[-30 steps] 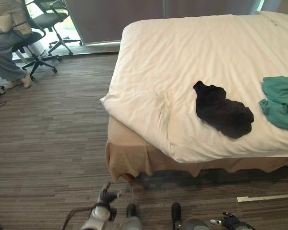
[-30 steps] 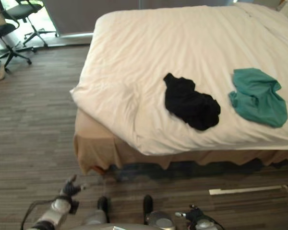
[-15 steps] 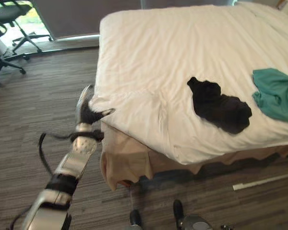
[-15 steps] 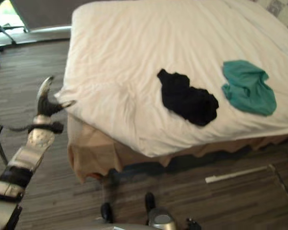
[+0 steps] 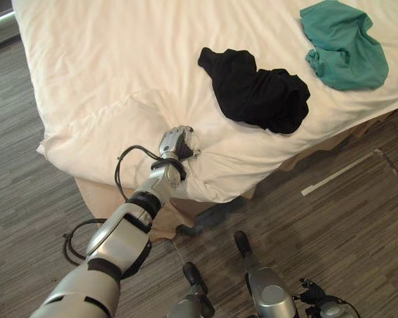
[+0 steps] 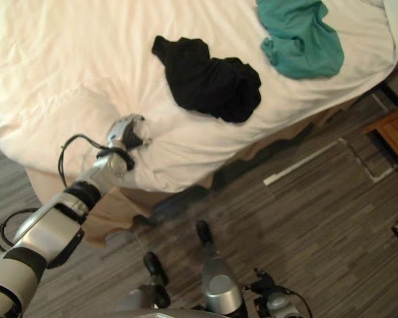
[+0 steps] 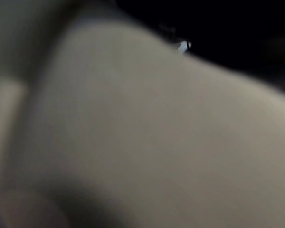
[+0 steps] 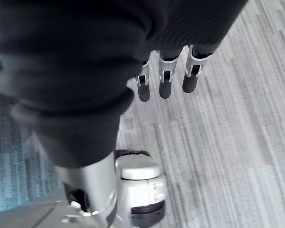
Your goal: Tidy up the quilt and then pick up the clothes from the bed and put them into the laundry hamper.
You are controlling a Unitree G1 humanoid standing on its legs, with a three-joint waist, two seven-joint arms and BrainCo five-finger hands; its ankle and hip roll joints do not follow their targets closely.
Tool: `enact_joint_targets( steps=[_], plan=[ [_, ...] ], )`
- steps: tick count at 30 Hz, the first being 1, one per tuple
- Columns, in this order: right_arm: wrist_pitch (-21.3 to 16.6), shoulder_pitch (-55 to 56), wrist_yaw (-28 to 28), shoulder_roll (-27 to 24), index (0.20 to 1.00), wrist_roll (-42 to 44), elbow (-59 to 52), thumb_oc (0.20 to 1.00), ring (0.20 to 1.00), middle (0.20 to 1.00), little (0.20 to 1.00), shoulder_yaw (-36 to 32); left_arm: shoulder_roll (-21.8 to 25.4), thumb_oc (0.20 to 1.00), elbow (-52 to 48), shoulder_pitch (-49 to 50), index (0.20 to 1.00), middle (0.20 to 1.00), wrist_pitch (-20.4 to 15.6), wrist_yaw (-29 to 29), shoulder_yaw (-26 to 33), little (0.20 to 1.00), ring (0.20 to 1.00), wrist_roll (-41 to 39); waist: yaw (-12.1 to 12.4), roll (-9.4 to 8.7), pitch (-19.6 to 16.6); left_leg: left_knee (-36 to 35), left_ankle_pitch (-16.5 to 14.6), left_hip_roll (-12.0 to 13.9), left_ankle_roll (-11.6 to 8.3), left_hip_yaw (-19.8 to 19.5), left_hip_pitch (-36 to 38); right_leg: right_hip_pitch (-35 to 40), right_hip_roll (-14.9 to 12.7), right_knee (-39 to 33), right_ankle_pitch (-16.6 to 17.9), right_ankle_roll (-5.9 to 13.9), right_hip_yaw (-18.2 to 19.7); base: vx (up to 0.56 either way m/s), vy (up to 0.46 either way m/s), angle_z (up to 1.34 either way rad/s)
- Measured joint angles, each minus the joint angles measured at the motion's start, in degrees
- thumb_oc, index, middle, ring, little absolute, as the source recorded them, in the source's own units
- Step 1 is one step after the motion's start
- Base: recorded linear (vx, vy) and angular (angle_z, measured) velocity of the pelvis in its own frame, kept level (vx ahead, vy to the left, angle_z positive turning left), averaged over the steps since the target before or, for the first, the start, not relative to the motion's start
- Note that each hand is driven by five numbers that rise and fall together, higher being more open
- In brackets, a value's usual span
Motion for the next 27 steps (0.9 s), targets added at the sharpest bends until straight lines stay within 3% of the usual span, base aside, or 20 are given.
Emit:
enact_joint_targets(
  steps=[4,9,11,14,15,17,18,19,20,21,22,25,27],
  plan=[
    [-0.14,-0.28,-0.38,-0.03,1.0,0.01,-0.64,1.0,1.0,1.0,1.0,-0.12,1.83,0.2,2.6,3.38,0.2,0.2,0.86,-0.14,3.32,0.2,0.2,1.85,0.39,0.29,-0.31,-0.04,-1.77,0.66,-0.75,-0.31,3.22,2.97,0.68,-0.02,-0.99,-1.21,-0.42,0.05,-0.002,-0.05],
    [0.21,0.6,-0.52,-0.09,1.0,-0.13,-0.83,1.0,1.0,1.0,1.0,-0.69,2.49,0.2,-3.13,9.53,0.2,0.2,0.54,-0.04,7.19,0.2,0.2,2.08,2.53,0.36,-1.41,-0.03,-1.72,1.47,-1.07,-1.77,3.05,3.74,1.37,-0.01,-1.63,-1.67,-1.57,0.04,-0.022,0.08],
    [0.53,1.11,-0.61,-0.24,1.0,-0.27,-0.73,1.0,1.0,1.0,1.0,-0.8,4.83,0.2,-6.16,16.13,0.2,0.2,1.28,0.15,10.95,0.2,0.2,1.99,3.05,0.45,-2.18,-0.03,-1.46,2.12,-1.21,-2.76,4.21,5.35,1.9,-0.01,-1.71,-2.49,-2.59,0.04,-0.008,0.25],
    [1.3,2.43,-0.55,-0.56,1.0,-0.26,-0.71,1.0,1.0,1.0,1.0,-2.57,8.45,0.2,-7.04,30.09,0.2,0.2,0.44,0.56,19.97,0.2,0.2,0.67,5.88,1.0,-5.44,-0.01,-1.5,2.5,-1.48,-4.2,4.85,6.62,2.09,-0.02,-2.31,-3.26,-4.38,0.04,0.001,0.26],
    [1.35,2.54,-0.56,-0.65,1.0,-0.25,-0.59,1.0,1.0,1.0,1.0,-3.07,9.15,0.2,-7.17,32.21,0.2,0.2,0.41,0.5,19.94,0.2,0.2,-0.41,6.46,0.93,-6.41,-0.02,-1.5,2.5,-1.47,-4.48,4.79,6.64,2.09,-0.02,-2.33,-3.25,-4.51,0.04,0.01,0.26],
    [1.45,2.59,-0.55,-1.01,1.0,0.26,-0.72,1.0,1.0,1.0,1.0,-5.22,9.48,1.0,-4.88,38.86,1.0,1.0,1.01,0.32,23.75,1.0,1.0,-2.15,7.64,0.61,-8.28,-0.03,-1.51,2.28,-1.45,-5.09,4.8,7.04,1.79,-0.04,-2.73,-2.98,-5.23,0.04,0.023,0.19],
    [1.36,2.06,-0.61,-1.31,1.0,0.7,-1.52,1.0,1.0,1.0,1.0,-5.95,9.59,1.0,-3.12,41.28,1.0,1.0,1.82,0.21,25.42,1.0,1.0,-3.48,8.36,0.6,-8.54,-0.03,-1.5,2.17,-1.42,-5.4,4.78,7.31,1.68,-0.04,-2.91,-2.73,-5.5,0.04,0.04,0.11],
    [1.45,3.38,-0.75,-2.35,1.0,2.59,-5.01,1.0,1.0,1.0,1.0,-8.57,9.08,1.0,-0.25,46.37,1.0,1.0,2.67,-0.06,31.18,1.0,1.0,-5.74,8.44,0.52,-9.45,-0.03,-2.13,1.98,-1.14,-5.6,4.9,7.36,1.49,-0.33,-3.05,-2.65,-5.36,0.04,0.045,0.09],
    [1.56,3.33,-0.85,-3.32,1.0,2.67,-7.26,1.0,1.0,1.0,1.0,-8.87,9.09,1.0,1.3,49.12,1.0,1.0,3.43,-0.13,32.13,1.0,1.0,-6.84,9.01,0.47,-9.71,-0.04,-2.06,1.84,-1.15,-5.83,4.87,7.47,1.31,-0.33,-3.07,-2.63,-5.59,0.03,0.04,0.09],
    [3.19,5.53,-0.84,-6.45,1.0,2.48,-18.08,1.0,1.0,1.0,1.0,-9.15,7.56,1.0,4.13,54.36,1.0,1.0,3.51,-0.21,34.95,1.0,1.0,-7.95,9.33,0.51,-9.76,-0.04,-2.41,1.47,-1.05,-6.06,4.79,7.54,0.94,-0.35,-3.48,-2.16,-5.7,0.03,0.035,0.08],
    [2.34,6.6,-1.05,-7.75,1.0,2.44,-21.71,1.0,1.0,1.0,1.0,-9.26,7.46,1.0,5.44,55.61,1.0,1.0,3.94,-0.37,35.56,1.0,1.0,-8.08,8.89,0.58,-9.79,-0.03,-2.25,1.31,-0.79,-6.05,4.82,7.42,0.79,-0.36,-3.45,-2.16,-5.57,0.0,0.02,0.16],
    [-0.3,4.04,-2.73,-16.07,1.0,1.71,-37.77,1.0,1.0,1.0,1.0,-10.35,2.81,1.0,11.63,63.19,1.0,1.0,4.7,-1.81,35.23,1.0,1.0,-10.2,11.11,0.0,-10.99,-0.04,-2.12,0.74,-0.59,-6.49,4.3,7.39,0.16,-0.36,-3.33,-1.8,-5.89,0.01,0.016,0.13],
    [-0.62,-0.23,-3.24,-18.82,1.0,0.17,-43.6,1.0,1.0,1.0,1.0,-10.94,-0.09,1.0,12.66,64.86,1.0,1.0,4.71,-2.13,34.15,1.0,1.0,-10.27,12.49,-0.45,-11.49,-0.04,-1.93,0.77,-0.49,-6.46,3.76,7.63,-0.05,-0.36,-3.4,-1.87,-6.82,0.0,-0.003,0.14]
  ],
)
